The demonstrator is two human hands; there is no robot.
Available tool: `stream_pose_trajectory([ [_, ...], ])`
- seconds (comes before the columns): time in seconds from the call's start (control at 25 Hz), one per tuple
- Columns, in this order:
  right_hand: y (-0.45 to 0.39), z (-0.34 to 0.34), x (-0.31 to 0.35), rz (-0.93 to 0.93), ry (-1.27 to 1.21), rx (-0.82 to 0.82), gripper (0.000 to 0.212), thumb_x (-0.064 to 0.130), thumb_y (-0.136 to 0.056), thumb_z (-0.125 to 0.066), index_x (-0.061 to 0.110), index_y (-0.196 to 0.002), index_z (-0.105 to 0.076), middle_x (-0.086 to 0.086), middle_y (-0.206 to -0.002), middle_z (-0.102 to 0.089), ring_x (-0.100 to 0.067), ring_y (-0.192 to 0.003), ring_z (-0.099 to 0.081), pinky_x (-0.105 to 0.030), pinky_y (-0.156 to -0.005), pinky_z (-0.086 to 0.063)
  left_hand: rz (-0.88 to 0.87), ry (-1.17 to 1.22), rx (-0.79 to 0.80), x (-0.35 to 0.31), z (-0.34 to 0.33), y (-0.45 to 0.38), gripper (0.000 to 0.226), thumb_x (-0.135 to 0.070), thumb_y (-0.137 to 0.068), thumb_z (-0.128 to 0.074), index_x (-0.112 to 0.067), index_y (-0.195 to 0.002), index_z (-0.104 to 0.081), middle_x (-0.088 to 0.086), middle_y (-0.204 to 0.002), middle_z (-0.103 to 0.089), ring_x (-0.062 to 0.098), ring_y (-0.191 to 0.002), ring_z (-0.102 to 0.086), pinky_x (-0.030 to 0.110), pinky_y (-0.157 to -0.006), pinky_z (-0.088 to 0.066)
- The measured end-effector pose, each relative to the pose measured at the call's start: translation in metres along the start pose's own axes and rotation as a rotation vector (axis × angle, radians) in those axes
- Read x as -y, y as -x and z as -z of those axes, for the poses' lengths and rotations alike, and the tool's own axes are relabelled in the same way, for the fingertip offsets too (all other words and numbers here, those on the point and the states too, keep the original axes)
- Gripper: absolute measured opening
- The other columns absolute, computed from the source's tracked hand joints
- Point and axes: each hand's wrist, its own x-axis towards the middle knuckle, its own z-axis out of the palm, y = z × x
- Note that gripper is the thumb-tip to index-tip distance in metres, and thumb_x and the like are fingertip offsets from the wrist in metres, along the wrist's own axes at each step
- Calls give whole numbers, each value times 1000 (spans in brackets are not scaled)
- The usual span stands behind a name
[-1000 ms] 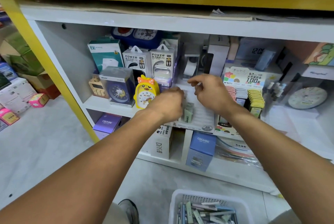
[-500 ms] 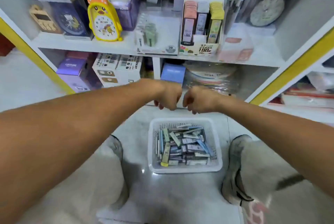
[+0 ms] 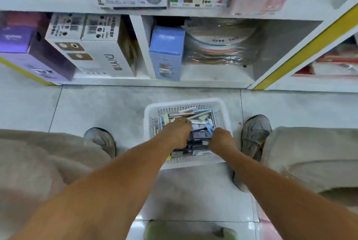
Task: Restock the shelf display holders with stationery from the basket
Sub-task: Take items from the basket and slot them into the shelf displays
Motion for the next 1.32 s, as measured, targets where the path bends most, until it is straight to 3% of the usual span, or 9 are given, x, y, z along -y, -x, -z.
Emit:
stream_pose_trajectory([
  [0.16,-8,-21,4,-99,-138,-82,28,3,-94,-47,0,-119,-58,-17,-116,-66,-32,-105,-65,-31,-78,-50,8,-37,4,-17,-7,-37,77,-17,-80,-75,-4,-144,-35,18,-138,-41,36,-128,-44,48,-102,-45],
  [0.36,-12,-29,-5,-175,-286,-176,26,4,-90,-49,4,-114,-58,-16,-110,-67,-35,-100,-64,-29,-69,-40,13,-157,43,-29,-17,-68,95,-29,-73,-83,-5,-146,-27,21,-137,-38,38,-127,-40,49,-103,-44],
  [0.52,-17,-30,-11,-197,-269,-203,34,5,-91,-45,9,-120,-60,-17,-109,-67,-37,-99,-65,-33,-73,-47,29,-144,122,-36,-15,-84,100,-15,-65,-85,-7,-145,-24,22,-135,-34,39,-127,-34,50,-98,-47],
  [0.64,-20,-30,-3,-196,-260,-211,29,9,-94,-49,10,-120,-62,-16,-110,-68,-34,-99,-66,-33,-76,-50,54,-100,83,-41,-19,-86,86,-8,-75,-75,-7,-145,-25,22,-136,-31,40,-126,-32,51,-98,-47],
  [0.84,-21,-31,11,-213,-342,-202,27,19,-96,-56,7,-120,-56,-12,-113,-69,-30,-100,-68,-38,-82,-55,75,-148,38,-36,-27,-87,85,-16,-82,-72,-11,-149,-20,22,-134,-35,39,-123,-34,50,-96,-46],
  [0.96,-18,-33,3,-209,-298,-209,26,18,-93,-55,12,-118,-55,-9,-110,-68,-31,-98,-67,-37,-77,-53,64,-111,53,-28,-25,-91,90,-21,-76,-77,-17,-148,-24,18,-138,-39,37,-127,-36,49,-102,-39],
  [1.08,-21,-32,-3,-210,-279,-230,20,16,-95,-52,10,-113,-58,-11,-107,-68,-32,-95,-67,-36,-72,-50,14,-59,104,-23,-26,-97,101,-27,-68,-84,-20,-148,-24,16,-145,-39,36,-127,-46,46,-101,-44],
  [1.2,-23,-32,-6,-200,-294,-243,17,15,-95,-54,7,-109,-62,-13,-103,-70,-32,-91,-68,-32,-66,-45,13,83,195,-21,-26,-103,116,-28,-55,-93,-21,-149,-25,13,-137,-53,31,-114,-58,36,-87,-52],
  [1.32,-23,-36,-9,-195,-329,-259,16,11,-93,-55,9,-106,-65,-11,-99,-72,-29,-87,-69,-29,-63,-46,32,247,270,-18,-28,-103,121,-25,-52,-94,-24,-152,-27,6,-139,-56,27,-116,-59,33,-91,-52],
])
